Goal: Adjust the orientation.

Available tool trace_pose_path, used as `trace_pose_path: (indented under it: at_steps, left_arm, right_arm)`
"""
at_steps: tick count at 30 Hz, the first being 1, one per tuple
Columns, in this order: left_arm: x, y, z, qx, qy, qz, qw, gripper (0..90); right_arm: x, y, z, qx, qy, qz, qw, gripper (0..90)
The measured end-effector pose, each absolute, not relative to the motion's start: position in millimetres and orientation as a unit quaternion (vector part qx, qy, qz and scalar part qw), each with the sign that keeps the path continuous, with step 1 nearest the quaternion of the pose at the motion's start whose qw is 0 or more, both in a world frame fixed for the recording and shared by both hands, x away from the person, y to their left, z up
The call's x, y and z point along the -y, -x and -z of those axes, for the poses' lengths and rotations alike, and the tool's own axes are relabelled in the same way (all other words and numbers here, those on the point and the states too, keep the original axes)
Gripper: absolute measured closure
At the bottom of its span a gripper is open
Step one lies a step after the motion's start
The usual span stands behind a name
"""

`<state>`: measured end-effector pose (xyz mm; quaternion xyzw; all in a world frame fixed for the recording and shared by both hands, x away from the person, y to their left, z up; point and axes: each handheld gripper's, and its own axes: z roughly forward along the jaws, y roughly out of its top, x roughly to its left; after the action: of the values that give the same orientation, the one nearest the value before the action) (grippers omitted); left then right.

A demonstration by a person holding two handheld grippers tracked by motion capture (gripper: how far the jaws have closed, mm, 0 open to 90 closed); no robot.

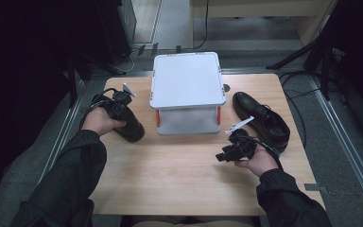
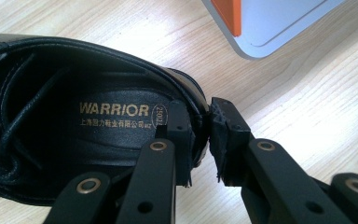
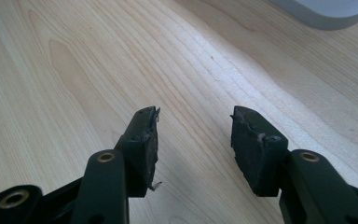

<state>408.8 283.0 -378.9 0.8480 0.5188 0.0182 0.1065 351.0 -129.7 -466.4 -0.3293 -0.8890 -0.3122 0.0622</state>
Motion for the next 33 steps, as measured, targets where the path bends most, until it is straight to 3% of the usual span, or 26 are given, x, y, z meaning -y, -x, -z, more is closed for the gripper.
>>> trace_pose_path:
  at_steps: [19,33]
  left_arm:
    - [-329,-360,366,-0.522,-0.848,0.004,0.09,77.8]
    - [-351,-341,371,-0.536,-0.834,0.006,0.126,76.0]
  right_arm:
    - [102,-360,470,0.905,0.297,0.294,0.079,51.6]
    - [96,-362,471,0.908,0.293,0.288,0.081,49.9]
